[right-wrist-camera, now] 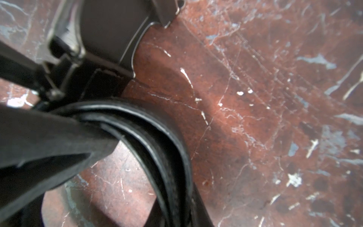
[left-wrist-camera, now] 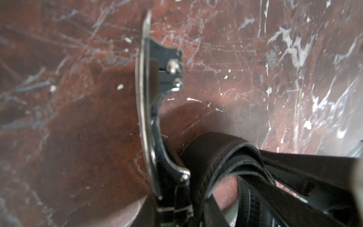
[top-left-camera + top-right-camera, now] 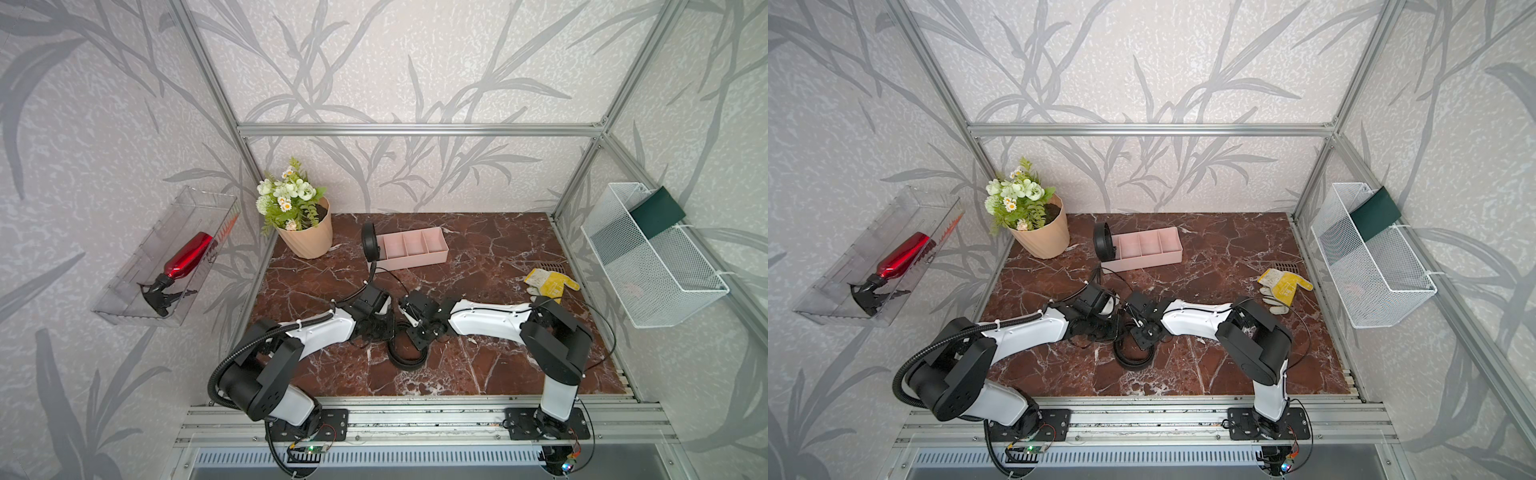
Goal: Place the belts into the storage roll
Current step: Roll the belt at the center of the board, then pick up the belt from the center of the board.
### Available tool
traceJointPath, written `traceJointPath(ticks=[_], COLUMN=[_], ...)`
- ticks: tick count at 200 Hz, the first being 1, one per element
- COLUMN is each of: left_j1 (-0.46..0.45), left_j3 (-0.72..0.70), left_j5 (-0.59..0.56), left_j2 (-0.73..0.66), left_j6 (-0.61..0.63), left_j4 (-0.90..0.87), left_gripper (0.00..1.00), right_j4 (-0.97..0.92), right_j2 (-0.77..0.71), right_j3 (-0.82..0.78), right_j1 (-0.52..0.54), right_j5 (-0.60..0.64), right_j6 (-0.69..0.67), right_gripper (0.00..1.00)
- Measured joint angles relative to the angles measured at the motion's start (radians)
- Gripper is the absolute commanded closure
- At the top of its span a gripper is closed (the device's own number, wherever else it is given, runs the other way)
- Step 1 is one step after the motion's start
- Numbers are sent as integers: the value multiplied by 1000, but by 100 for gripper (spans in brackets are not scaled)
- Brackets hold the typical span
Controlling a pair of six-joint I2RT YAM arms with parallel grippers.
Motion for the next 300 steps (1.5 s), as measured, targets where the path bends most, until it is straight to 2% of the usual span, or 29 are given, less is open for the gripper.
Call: traceJointPath(ticks=[33, 67, 98, 123, 162, 194, 210, 225, 233, 250, 258, 300], left_j1=[-21, -58, -89, -97, -102, -103, -103, -103, -104, -105, -106, -108], left_j3=[51, 104, 106, 107, 137, 158, 163, 175, 180, 185, 185, 185], left_j5=[-44, -110, -167, -193, -209, -209, -207, -204, -203, -201, -213, -241], left_j2=[29, 63, 81, 89, 120, 141, 151, 164, 170, 177, 179, 187], left_j6=[45, 100, 122, 133, 175, 213, 230, 245, 252, 259, 248, 235], left_j4=[-57, -113, -101, -73, -78, -100, -104, -109, -108, -105, -92, -63], left_gripper=[85, 69, 64, 63, 69, 72, 79, 80, 78, 63, 61, 58], right_j4=[-6, -37, -77, -122, -181, -190, -193, -198, -202, -206, -215, -229], right_j2=[0, 2, 7, 13, 31, 34, 35, 35, 35, 35, 35, 35], right_j3=[3, 11, 23, 37, 63, 64, 66, 66, 66, 66, 67, 68], right_j1=[1, 6, 24, 58, 101, 106, 107, 107, 106, 104, 104, 102], right_j5=[6, 31, 84, 152, 250, 269, 274, 279, 283, 285, 288, 294], right_j6=[33, 84, 176, 247, 320, 341, 344, 344, 345, 344, 348, 357], right_gripper=[100, 100, 100, 100, 100, 100, 100, 100, 100, 100, 100, 100])
